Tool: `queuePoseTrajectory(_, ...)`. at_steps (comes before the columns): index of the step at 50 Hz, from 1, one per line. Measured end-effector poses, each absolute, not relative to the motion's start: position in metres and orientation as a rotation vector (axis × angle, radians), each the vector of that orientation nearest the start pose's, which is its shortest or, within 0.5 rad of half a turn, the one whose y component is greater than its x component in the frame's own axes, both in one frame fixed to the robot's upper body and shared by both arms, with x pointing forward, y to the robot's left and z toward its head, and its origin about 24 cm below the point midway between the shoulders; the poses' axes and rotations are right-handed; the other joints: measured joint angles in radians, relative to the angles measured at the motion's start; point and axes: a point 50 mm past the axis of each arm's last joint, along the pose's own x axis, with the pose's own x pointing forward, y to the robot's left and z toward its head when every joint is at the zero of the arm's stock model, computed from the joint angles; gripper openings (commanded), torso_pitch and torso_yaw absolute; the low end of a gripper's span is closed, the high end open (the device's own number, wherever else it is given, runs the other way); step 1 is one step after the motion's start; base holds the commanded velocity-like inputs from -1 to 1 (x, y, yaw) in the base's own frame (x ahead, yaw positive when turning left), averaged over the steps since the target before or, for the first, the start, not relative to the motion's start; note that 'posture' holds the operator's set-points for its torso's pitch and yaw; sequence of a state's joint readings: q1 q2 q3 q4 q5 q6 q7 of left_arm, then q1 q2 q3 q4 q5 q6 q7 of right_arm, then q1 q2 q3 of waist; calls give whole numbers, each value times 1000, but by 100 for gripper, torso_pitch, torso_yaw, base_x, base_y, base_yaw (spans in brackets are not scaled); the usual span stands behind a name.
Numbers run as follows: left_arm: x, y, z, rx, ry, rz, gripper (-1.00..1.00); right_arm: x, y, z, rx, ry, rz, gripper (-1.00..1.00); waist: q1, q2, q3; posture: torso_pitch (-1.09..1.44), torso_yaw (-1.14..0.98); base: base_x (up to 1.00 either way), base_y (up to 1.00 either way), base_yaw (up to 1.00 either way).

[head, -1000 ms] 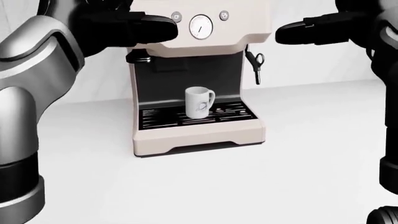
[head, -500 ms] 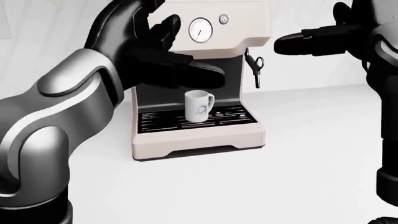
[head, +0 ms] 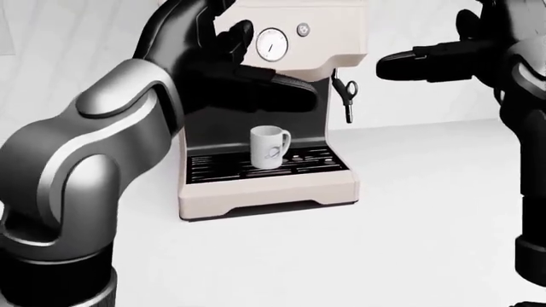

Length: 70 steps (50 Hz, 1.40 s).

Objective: Press the button on the coffee machine to serve coffee.

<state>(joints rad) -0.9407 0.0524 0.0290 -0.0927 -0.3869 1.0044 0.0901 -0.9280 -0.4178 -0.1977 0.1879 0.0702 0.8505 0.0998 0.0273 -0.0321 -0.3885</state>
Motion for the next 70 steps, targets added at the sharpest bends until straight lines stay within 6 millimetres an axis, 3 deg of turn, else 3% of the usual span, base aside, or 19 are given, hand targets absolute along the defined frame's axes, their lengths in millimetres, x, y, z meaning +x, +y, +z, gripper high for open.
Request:
queuePoseTrajectory(28, 364, 63, 240, -73, 50, -369, 100, 368, -220, 239, -131, 74, -85, 100, 0, -5, 0, -64, 0, 0, 0, 0)
queuePoseTrajectory(47, 378, 59, 223, -70, 83, -357, 100, 368, -222, 236, -124, 72, -87, 100, -2, -8, -1, -64, 0, 0, 0, 0)
queuePoseTrajectory(70, 391, 61, 231, -85, 71, -346, 100, 369, -221, 236, -125, 70, -83, 100, -5, -8, -2, -64, 0, 0, 0, 0)
